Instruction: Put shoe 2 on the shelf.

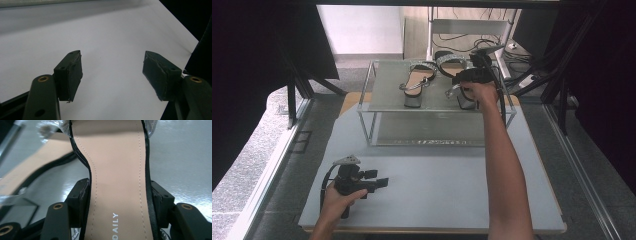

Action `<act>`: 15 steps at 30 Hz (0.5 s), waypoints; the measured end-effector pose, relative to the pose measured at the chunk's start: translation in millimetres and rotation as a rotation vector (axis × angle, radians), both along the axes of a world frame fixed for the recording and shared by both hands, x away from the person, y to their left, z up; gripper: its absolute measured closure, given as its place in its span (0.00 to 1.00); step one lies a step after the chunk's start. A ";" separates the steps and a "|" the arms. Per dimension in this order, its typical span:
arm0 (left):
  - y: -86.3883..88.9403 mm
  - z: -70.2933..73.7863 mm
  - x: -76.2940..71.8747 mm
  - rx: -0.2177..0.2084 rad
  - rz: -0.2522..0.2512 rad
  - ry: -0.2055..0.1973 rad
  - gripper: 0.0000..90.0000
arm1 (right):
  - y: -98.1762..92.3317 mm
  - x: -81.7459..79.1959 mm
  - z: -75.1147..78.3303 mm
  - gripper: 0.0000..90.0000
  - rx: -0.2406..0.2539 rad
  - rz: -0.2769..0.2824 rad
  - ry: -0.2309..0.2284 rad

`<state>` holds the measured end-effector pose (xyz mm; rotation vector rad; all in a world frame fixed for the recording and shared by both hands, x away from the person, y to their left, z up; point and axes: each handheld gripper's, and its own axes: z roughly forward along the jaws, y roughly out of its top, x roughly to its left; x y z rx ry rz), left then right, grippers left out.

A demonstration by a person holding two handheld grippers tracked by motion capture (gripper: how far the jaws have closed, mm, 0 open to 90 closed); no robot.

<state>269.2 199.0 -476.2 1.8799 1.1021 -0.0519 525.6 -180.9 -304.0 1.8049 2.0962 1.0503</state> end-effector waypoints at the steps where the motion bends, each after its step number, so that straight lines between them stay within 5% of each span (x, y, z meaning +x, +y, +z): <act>1: -0.5 -0.3 0.1 0.003 -0.001 0.001 0.36 | 2.1 1.9 -0.3 0.46 -0.025 -0.006 0.009; 10: -2.9 -1.3 -1.9 0.010 -0.005 0.004 0.36 | 12.2 14.8 -6.0 0.44 -0.147 -0.057 0.112; 15: -5.5 -2.3 -2.7 0.017 -0.010 0.006 0.36 | 14.1 15.5 -6.1 0.41 -0.173 -0.036 0.112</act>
